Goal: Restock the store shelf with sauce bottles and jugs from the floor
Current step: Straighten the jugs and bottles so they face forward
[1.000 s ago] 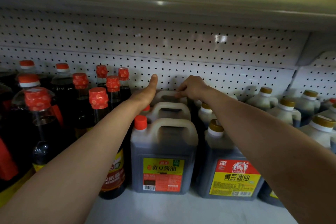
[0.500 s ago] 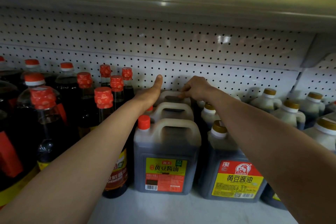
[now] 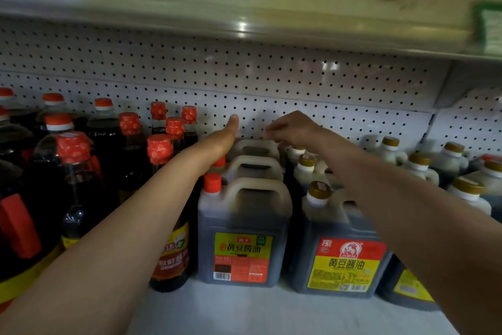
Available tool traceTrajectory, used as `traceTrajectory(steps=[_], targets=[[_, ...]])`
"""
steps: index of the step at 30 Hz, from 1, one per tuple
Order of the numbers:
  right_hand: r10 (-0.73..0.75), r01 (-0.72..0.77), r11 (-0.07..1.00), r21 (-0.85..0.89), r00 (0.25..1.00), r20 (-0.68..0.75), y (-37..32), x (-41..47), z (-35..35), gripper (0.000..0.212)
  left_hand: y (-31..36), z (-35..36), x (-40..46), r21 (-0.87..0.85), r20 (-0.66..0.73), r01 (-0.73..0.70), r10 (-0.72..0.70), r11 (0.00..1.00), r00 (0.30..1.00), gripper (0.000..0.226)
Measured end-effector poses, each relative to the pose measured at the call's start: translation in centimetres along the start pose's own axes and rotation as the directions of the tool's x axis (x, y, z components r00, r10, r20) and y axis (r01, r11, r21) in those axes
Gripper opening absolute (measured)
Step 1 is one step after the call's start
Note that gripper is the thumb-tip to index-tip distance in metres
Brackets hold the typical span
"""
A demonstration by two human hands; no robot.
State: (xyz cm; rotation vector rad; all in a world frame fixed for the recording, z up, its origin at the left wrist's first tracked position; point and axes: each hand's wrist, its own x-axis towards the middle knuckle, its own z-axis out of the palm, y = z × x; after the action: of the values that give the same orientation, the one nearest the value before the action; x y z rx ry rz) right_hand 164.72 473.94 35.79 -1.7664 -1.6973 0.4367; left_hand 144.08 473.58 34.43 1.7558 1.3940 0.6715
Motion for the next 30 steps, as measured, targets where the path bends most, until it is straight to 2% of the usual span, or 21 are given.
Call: traceTrajectory(steps=[4, 7, 11, 15, 19, 30], targets=[[-0.013, 0.003, 0.997, 0.082, 0.993, 0.121, 0.2, -2.5, 0.1, 0.015, -0.1, 0.9, -2.1, 0.124, -0.017, -0.064, 0.066, 0.990, 0.998, 0.081], [-0.024, 0.024, 1.000, 0.007, 0.992, 0.125, 0.1, -3.2, 1.0, 0.027, -0.8, 2.0, -2.7, 0.243, -0.074, -0.086, 0.107, 0.966, 0.992, 0.081], [-0.024, 0.047, 0.985, -0.164, 0.990, 0.137, -0.7, -3.9, 1.3, 0.035, -1.2, 1.7, -3.8, 0.197, -0.101, -0.037, 0.057, 0.980, 0.993, 0.083], [-0.044, 0.063, 0.973, -0.221, 0.995, 0.092, -0.6, -4.6, 1.9, 0.035, -1.9, 1.7, -4.8, 0.137, -0.100, -0.054, 0.068, 0.989, 0.993, 0.076], [-0.041, 0.049, 0.983, -0.179, 0.998, 0.051, -0.3, -4.6, 2.3, 0.030, -2.4, 1.6, -5.1, 0.123, -0.110, -0.075, 0.089, 0.990, 0.990, 0.075], [-0.048, 0.051, 0.988, -0.143, 0.999, 0.023, -0.2, -5.0, 2.5, 0.024, -3.0, 1.2, -5.4, 0.253, -0.146, -0.094, 0.134, 0.963, 0.980, 0.078]])
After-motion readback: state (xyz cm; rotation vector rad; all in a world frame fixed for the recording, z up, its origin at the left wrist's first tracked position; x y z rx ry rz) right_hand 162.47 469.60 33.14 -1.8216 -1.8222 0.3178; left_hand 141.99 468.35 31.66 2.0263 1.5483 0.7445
